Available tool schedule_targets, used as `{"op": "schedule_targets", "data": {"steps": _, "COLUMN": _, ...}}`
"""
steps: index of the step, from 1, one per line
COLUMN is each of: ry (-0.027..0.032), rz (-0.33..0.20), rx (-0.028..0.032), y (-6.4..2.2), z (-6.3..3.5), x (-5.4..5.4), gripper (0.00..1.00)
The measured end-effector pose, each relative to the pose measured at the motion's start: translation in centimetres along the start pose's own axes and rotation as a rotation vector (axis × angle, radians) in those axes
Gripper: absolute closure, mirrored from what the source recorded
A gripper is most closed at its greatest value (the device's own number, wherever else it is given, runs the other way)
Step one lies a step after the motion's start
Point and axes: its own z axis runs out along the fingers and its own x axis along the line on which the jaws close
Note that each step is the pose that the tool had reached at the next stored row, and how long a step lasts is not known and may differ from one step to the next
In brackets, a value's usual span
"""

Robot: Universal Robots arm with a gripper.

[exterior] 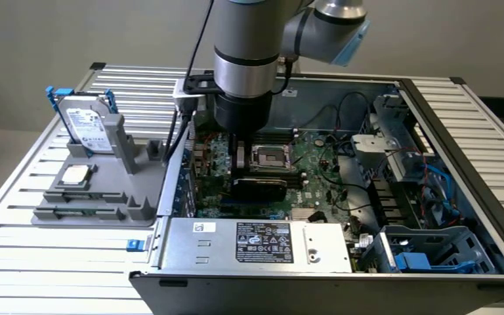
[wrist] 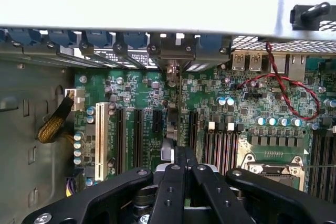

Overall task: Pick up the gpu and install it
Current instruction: 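Insert the gpu into the slot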

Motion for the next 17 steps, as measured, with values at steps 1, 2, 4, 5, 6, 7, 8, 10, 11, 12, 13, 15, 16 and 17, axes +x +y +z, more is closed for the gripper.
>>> {"op": "schedule_targets", "data": {"steps": 1, "ry": 0.0, "rz": 0.0, "rx": 0.0001, "y": 0.03, "z": 0.04, "x": -0.01, "gripper": 0.89}}
{"op": "schedule_targets", "data": {"steps": 2, "ry": -0.0007, "rz": 0.0, "rx": 0.0008, "y": 0.05, "z": 0.12, "x": -0.03, "gripper": 0.89}}
{"op": "schedule_targets", "data": {"steps": 4, "ry": 0.0008, "rz": 0.0, "rx": 0.0002, "y": 0.11, "z": 0.14, "x": -0.03, "gripper": 0.89}}
{"op": "schedule_targets", "data": {"steps": 5, "ry": 0.0015, "rz": 0.0, "rx": 0.0001, "y": 0.14, "z": 0.15, "x": -0.04, "gripper": 0.89}}
{"op": "schedule_targets", "data": {"steps": 6, "ry": 0.002, "rz": 0.0, "rx": 0.0, "y": 0.17, "z": 0.16, "x": -0.05, "gripper": 0.89}}
{"op": "schedule_targets", "data": {"steps": 7, "ry": 0.0023, "rz": 0.0, "rx": -0.0001, "y": 0.2, "z": 0.17, "x": -0.06, "gripper": 0.89}}
{"op": "schedule_targets", "data": {"steps": 8, "ry": 0.0024, "rz": 0.0, "rx": 0.0, "y": 0.23, "z": 0.19, "x": -0.07, "gripper": 0.89}}
{"op": "schedule_targets", "data": {"steps": 10, "ry": 0.0023, "rz": 0.0, "rx": -0.0004, "y": 0.24, "z": 0.2, "x": -0.08, "gripper": 0.89}}
{"op": "schedule_targets", "data": {"steps": 11, "ry": 0.0021, "rz": 0.0, "rx": -0.0008, "y": 0.24, "z": 0.2, "x": -0.08, "gripper": 0.89}}
{"op": "schedule_targets", "data": {"steps": 12, "ry": 0.0019, "rz": 0.0, "rx": -0.0012, "y": 0.25, "z": 0.16, "x": -0.09, "gripper": 0.89}}
{"op": "schedule_targets", "data": {"steps": 13, "ry": 0.0015, "rz": 0.0, "rx": -0.0011, "y": 0.25, "z": 0.09, "x": -0.1, "gripper": 0.89}}
{"op": "schedule_targets", "data": {"steps": 15, "ry": 0.0022, "rz": 0.0, "rx": -0.0016, "y": 0.26, "z": -0.1, "x": -0.09, "gripper": 0.89}}
{"op": "schedule_targets", "data": {"steps": 16, "ry": 0.0021, "rz": 0.0, "rx": -0.0015, "y": 0.27, "z": -0.15, "x": -0.09, "gripper": 0.89}}
{"op": "schedule_targets", "data": {"steps": 17, "ry": 0.0022, "rz": 0.0, "rx": -0.0016, "y": 0.27, "z": -0.23, "x": -0.09, "gripper": 0.89}}
